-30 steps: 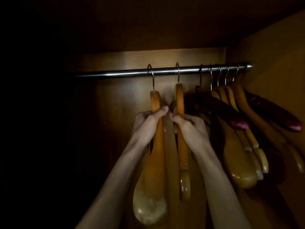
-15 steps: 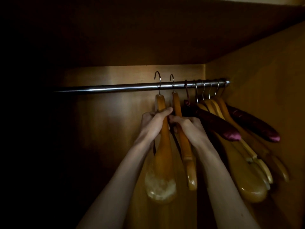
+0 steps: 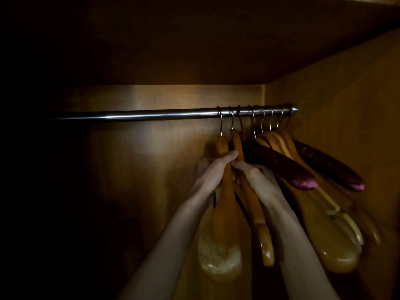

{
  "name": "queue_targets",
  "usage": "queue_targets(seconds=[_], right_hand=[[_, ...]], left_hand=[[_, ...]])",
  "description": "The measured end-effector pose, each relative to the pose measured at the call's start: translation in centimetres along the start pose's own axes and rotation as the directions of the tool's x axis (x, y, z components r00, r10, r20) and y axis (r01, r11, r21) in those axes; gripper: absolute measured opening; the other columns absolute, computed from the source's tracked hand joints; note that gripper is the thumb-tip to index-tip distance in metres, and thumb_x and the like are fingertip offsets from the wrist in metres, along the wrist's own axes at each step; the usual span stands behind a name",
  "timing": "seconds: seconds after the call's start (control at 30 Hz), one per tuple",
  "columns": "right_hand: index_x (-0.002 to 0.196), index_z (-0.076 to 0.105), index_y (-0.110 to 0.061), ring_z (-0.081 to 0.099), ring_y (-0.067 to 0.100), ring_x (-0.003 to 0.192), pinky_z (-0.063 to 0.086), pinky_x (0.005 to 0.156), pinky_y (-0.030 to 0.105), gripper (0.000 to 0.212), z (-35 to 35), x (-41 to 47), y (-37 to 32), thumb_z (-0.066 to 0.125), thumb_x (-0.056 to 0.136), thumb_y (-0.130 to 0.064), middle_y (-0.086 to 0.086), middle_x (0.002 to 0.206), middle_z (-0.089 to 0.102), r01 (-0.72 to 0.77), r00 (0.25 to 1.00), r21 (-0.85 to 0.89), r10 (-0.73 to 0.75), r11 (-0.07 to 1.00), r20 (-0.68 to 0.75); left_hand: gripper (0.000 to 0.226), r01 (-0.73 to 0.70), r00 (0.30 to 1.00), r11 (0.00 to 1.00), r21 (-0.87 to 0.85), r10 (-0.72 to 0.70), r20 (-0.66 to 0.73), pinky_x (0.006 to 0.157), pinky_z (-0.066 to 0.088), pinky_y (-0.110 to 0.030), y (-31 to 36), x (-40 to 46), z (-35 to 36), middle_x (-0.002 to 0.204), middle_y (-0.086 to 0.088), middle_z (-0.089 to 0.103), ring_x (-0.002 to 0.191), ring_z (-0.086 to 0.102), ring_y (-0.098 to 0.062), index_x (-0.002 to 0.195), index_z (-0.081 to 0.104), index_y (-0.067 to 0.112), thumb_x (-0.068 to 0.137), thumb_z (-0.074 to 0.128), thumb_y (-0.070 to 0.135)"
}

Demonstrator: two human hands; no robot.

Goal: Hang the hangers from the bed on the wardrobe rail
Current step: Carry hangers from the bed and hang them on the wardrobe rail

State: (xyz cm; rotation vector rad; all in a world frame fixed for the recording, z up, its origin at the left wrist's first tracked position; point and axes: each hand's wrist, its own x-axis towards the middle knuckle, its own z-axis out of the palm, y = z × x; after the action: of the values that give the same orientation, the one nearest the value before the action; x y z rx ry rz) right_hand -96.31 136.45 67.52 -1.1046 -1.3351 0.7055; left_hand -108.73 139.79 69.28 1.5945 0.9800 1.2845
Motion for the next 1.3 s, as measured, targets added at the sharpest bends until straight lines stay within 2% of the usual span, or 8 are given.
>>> queue_targets(seconds=[0.2,0.33,0.43,0.63,0.8,0.93,1.03,1.3], right_hand=[[0.103,0.074,-0.039,0.072,0.016,0.099,0.054,0.096,0.046,0.035,0.1,-1.2,1.5,0.066,0.080,-0.065,-0.009,0.100,0.077,-0.040,0.998,0.177,0.047,0.983,-0.037],[0.112,0.072,-0.032,0.072,0.018,0.104,0.054,0.097,0.043,0.044,0.6,-3.9,3.5,0.064,0.083,-0.064,-0.002,0.109,0.076,-0.038,0.997,0.334,0.060,0.942,-0.057],[0.120,0.069,-0.021,0.071,0.019,0.104,0.057,0.090,0.038,0.051,0.9,-6.0,5.6,0.058,0.086,-0.057,0.003,0.111,0.074,-0.118,0.989,0.416,0.142,0.902,-0.028],[0.105,0.066,-0.017,0.057,0.001,0.067,0.044,0.060,0.019,0.016,1.1,-11.4,12.5,0.056,0.101,-0.029,-0.004,0.088,0.063,-0.163,0.983,0.275,0.179,0.948,-0.036],[0.091,0.068,-0.039,0.063,0.004,0.075,0.048,0.071,0.024,0.010,1.5,-17.2,21.4,0.061,0.097,-0.042,-0.010,0.082,0.068,-0.455,0.879,-0.008,0.451,0.890,0.158],[0.088,0.069,-0.020,0.058,0.007,0.059,0.048,0.061,0.031,0.016,2.3,-23.7,31.2,0.064,0.096,-0.032,-0.008,0.070,0.063,-0.666,0.697,-0.227,0.701,0.711,0.150],[0.083,0.069,-0.017,0.060,0.013,0.063,0.055,0.073,0.046,0.014,2.2,-28.9,37.7,0.067,0.095,-0.023,-0.005,0.069,0.063,-0.767,0.582,-0.298,0.812,0.568,0.048],[0.082,0.071,-0.017,0.060,0.011,0.053,0.054,0.060,0.031,0.013,0.7,-45.9,43.2,0.065,0.093,-0.018,0.003,0.069,0.067,-0.948,0.303,-0.164,0.930,0.272,-0.207]], left_hand=[[0.046,0.042,0.998,0.999,-0.024,-0.043,-0.037,0.077,0.057,-0.028,-1.0,-0.3,0.0,0.093,-0.001,0.078,0.089,0.075,-0.018,0.112,0.075,0.018,0.087,0.068,0.057],[0.031,0.077,0.997,0.991,-0.110,-0.075,0.017,0.073,0.059,-0.026,-2.9,-2.8,0.1,0.090,0.006,0.078,0.090,0.074,-0.013,0.099,0.071,0.031,0.094,0.057,0.057],[0.033,-0.004,0.991,0.978,-0.209,-0.024,-0.132,0.059,0.055,-0.017,-4.4,-5.0,-0.1,0.074,0.009,0.076,0.073,0.073,-0.005,0.083,0.074,0.027,0.098,0.057,0.051],[0.044,-0.037,0.956,0.949,-0.313,-0.058,-0.287,0.058,0.044,-0.025,-12.4,-9.8,-0.3,0.055,0.008,0.062,0.050,0.056,-0.005,0.049,0.072,0.030,0.092,0.061,0.027],[0.029,0.355,0.934,0.931,0.080,-0.350,-0.072,0.044,0.031,-0.023,-21.6,-14.7,1.4,0.056,-0.005,0.056,0.043,0.041,-0.012,0.079,0.074,0.012,0.099,0.061,0.028],[0.026,0.591,0.728,0.706,0.390,-0.675,0.119,0.060,0.045,-0.026,-32.0,-19.8,3.1,0.067,0.002,0.067,0.061,0.058,-0.012,0.092,0.078,0.012,0.095,0.066,0.035],[0.026,0.618,0.543,0.565,0.547,-0.810,0.221,0.059,0.046,-0.023,-39.5,-23.9,3.8,0.073,0.000,0.071,0.064,0.062,-0.011,0.090,0.078,0.012,0.094,0.067,0.035],[0.017,0.396,0.191,0.388,0.832,-0.921,0.339,0.041,0.039,-0.016,-50.1,-34.8,6.3,0.061,0.003,0.059,0.046,0.052,-0.005,0.087,0.066,0.013,0.098,0.060,0.025]])
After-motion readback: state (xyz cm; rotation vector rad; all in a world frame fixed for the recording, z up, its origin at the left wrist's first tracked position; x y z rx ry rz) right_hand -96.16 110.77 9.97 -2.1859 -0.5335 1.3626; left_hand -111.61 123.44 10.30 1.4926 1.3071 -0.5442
